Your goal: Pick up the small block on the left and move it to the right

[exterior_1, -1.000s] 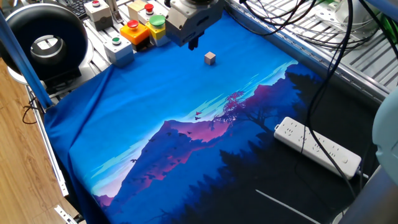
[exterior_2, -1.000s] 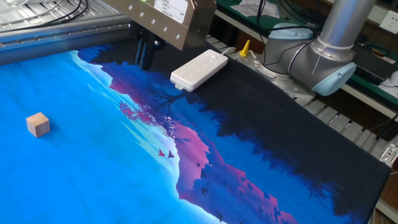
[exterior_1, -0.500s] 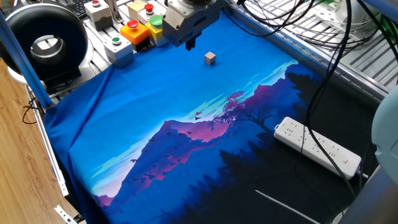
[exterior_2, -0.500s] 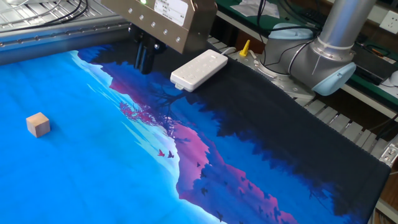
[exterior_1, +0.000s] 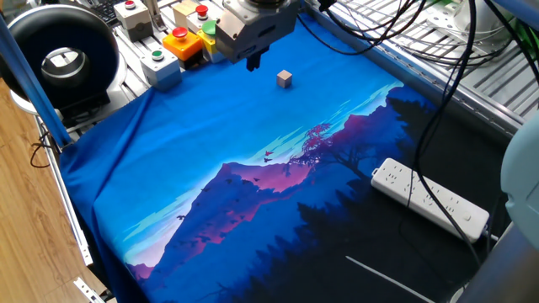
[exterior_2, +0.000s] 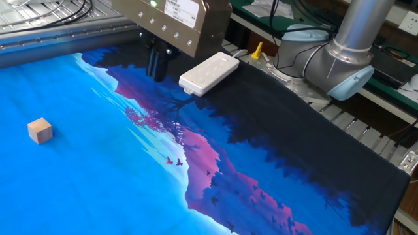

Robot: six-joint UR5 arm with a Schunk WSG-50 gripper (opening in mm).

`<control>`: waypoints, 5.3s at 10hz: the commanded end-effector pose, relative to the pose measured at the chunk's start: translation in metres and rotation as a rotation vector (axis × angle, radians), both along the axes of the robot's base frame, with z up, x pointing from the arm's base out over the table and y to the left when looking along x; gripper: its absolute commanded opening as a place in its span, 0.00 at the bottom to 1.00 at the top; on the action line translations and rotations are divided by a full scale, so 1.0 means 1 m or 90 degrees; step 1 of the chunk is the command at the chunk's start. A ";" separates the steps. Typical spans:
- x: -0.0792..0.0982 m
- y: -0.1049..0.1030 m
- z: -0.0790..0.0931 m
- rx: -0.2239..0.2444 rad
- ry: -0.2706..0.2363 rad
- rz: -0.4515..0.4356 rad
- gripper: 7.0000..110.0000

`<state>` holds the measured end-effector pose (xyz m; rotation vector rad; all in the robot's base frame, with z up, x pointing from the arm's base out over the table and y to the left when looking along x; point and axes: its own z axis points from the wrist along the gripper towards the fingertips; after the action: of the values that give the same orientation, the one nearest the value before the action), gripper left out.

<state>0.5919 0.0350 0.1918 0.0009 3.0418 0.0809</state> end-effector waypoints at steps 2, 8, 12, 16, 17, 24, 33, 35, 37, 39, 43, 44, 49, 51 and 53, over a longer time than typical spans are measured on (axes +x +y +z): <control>0.005 0.000 0.002 0.008 -0.010 -0.044 0.00; -0.016 -0.006 0.000 -0.006 0.047 -0.127 0.00; -0.001 -0.015 0.002 -0.002 0.026 -0.053 0.00; 0.032 -0.075 0.013 0.006 -0.003 0.043 0.00; 0.035 -0.093 0.007 0.002 -0.018 0.069 0.00; 0.063 -0.130 -0.035 -0.008 -0.097 0.153 0.00; 0.089 -0.152 -0.051 -0.074 -0.125 0.194 0.36; 0.092 -0.163 -0.051 -0.108 -0.138 0.207 0.36; 0.087 -0.164 -0.050 -0.107 -0.125 0.205 0.36; 0.084 -0.162 -0.050 -0.099 -0.118 0.207 0.36; 0.064 -0.144 -0.055 -0.043 -0.074 0.196 0.36; 0.049 -0.142 -0.058 -0.029 -0.036 0.191 0.36; 0.012 -0.162 -0.060 -0.064 0.067 0.126 0.15; 0.015 -0.167 -0.060 -0.077 0.059 0.119 0.15; 0.029 -0.163 -0.062 -0.069 0.033 0.141 0.15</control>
<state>0.6136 -0.1285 0.1300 -0.3434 3.1007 -0.0783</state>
